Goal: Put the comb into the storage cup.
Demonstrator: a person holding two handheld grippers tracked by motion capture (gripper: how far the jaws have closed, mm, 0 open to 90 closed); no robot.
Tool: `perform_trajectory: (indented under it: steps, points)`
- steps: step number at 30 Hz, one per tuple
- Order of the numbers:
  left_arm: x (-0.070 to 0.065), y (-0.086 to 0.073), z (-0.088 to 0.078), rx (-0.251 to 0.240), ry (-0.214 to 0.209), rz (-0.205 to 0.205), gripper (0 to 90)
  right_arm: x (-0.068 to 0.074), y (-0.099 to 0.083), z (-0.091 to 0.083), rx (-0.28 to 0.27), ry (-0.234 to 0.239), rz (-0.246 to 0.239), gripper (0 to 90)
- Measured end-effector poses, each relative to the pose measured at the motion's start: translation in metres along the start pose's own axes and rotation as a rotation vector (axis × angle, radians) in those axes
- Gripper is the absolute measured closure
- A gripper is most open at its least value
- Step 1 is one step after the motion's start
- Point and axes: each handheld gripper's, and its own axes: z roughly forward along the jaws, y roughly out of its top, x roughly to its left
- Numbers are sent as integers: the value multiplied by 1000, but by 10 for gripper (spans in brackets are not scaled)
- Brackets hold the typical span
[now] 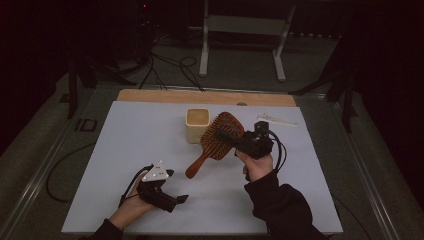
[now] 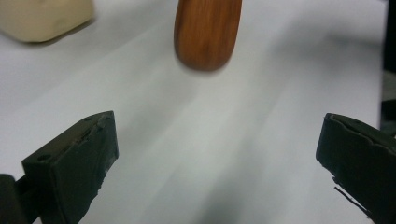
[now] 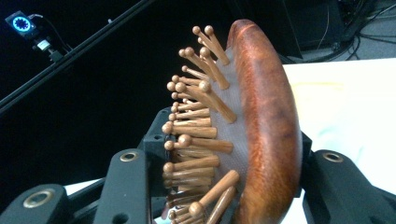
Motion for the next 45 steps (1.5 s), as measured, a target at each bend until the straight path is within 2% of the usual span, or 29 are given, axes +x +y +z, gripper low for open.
perform_trajectory:
  steps: [3,4,9,15,20,27,34,39,45]
  points:
    - [2,-4,-5,-7,5,-8,0,1,7,3,-1,-10,-25,515]
    - [5,-7,-10,-13,6,-23,0,2,10,4,-4,-16,-34,515]
    - [10,-16,-24,-32,41,-3,0,4,24,7,-20,-31,-58,514]
    - [14,-30,-38,-42,79,-16,0,4,42,12,-43,-58,-89,514]
    - [17,-40,-47,-71,99,-27,0,3,55,14,-66,-80,-105,514]
    - [23,-44,-51,-77,106,-23,0,2,73,24,-76,-113,-143,513]
    - [27,-47,-53,-74,119,-32,0,-2,90,41,-87,-136,-145,513]
    - [29,-47,-55,-86,121,-46,0,-2,103,53,-106,-169,-180,513]
    - [28,-47,-55,-99,114,-37,0,-4,111,68,-120,-224,-211,513]
